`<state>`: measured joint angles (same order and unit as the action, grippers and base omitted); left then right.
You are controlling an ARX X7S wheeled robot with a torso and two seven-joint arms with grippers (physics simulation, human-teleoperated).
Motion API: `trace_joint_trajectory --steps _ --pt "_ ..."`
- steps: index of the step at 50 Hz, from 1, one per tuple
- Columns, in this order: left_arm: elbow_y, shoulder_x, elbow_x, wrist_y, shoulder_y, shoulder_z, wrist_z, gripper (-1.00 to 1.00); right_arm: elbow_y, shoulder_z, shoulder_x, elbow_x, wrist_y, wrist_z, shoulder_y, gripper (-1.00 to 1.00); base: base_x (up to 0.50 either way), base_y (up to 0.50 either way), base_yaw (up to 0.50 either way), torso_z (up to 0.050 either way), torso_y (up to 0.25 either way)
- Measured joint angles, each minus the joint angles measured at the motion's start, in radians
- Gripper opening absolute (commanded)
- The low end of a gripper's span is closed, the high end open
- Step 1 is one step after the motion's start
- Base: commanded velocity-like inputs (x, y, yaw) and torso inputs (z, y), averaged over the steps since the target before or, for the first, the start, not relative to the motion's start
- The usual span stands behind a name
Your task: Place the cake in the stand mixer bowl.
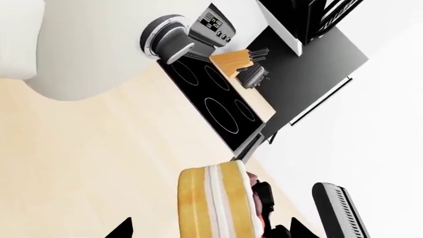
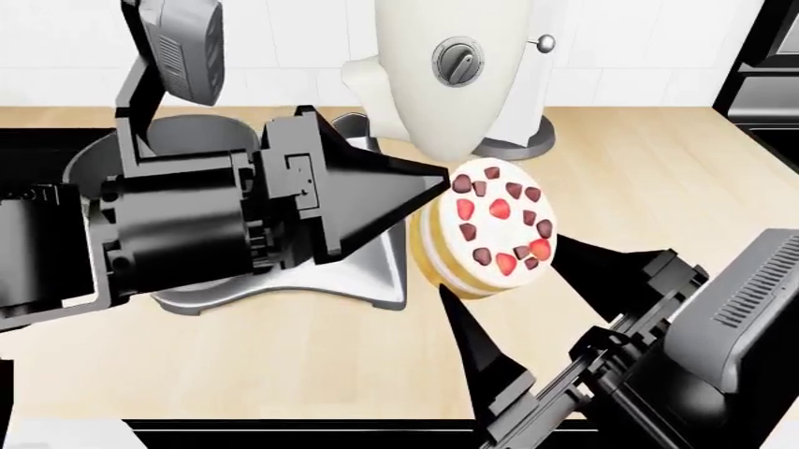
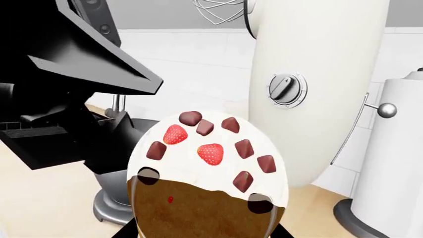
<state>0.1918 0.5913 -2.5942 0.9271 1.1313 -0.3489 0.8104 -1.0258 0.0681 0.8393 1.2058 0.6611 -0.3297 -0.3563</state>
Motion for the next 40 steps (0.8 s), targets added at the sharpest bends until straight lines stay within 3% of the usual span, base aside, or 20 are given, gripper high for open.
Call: trace_joint_trajectory --steps 40 --pt "-0.085 -0.089 0.049 0.049 -0.013 -0.070 -0.085 1.00 0.007 0.061 0.032 -0.016 -0.051 -0.013 -0.014 -1.00 0.00 0.00 0.00 0.000 0.000"
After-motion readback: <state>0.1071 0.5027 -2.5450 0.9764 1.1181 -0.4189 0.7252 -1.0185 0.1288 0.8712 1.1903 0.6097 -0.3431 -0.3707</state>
